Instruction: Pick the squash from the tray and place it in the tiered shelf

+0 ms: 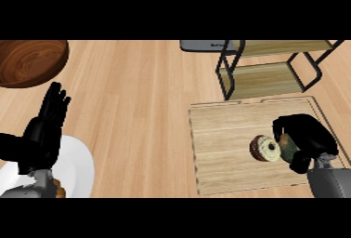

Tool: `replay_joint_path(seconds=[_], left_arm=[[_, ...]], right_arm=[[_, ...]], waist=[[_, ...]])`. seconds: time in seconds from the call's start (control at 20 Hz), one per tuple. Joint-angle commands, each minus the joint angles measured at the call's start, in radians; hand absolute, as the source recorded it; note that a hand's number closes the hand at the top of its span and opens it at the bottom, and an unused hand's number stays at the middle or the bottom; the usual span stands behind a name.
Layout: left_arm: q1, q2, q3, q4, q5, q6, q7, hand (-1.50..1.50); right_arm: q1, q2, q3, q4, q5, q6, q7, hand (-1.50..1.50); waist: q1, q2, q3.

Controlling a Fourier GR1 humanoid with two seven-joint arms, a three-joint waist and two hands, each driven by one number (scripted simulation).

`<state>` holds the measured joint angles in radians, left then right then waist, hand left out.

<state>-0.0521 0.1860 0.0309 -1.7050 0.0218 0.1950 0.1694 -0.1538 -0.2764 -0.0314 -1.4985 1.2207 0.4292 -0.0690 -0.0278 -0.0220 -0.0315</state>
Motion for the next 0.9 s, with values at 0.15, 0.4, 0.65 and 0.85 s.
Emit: replay_joint_path(seconds=[0.15, 0.4, 0.65, 0.85], left_arm=[[-0.032, 0.019, 0.027, 0.028, 0.014, -0.015, 0.015, 0.0], [0.003, 0.01, 0.016, 0.035, 0.003, -0.02, -0.028, 0.0], [-0.012, 0.016, 0.011, -0.02, 0.017, -0.029, 0.037, 0.0], [0.005, 0.014, 0.013, -0.033, 0.004, -0.028, 0.026, 0.0]], right_arm=[[0.037, 0.217, -0.022, -0.316, -0.144, 0.143, 0.158, 1.5], [-0.022, 0.273, -0.111, -0.543, -0.409, 0.172, 0.36, 1.5], [-0.141, 0.275, -0.194, -0.741, -0.48, 0.198, 0.661, 1.5], [-0.283, 0.159, -0.343, -0.759, -0.546, 0.319, 0.749, 1.5]], waist=[[-0.002, 0.013, 0.03], [-0.006, 0.009, 0.029], [0.014, 0.013, 0.03], [0.023, 0.018, 0.031]])
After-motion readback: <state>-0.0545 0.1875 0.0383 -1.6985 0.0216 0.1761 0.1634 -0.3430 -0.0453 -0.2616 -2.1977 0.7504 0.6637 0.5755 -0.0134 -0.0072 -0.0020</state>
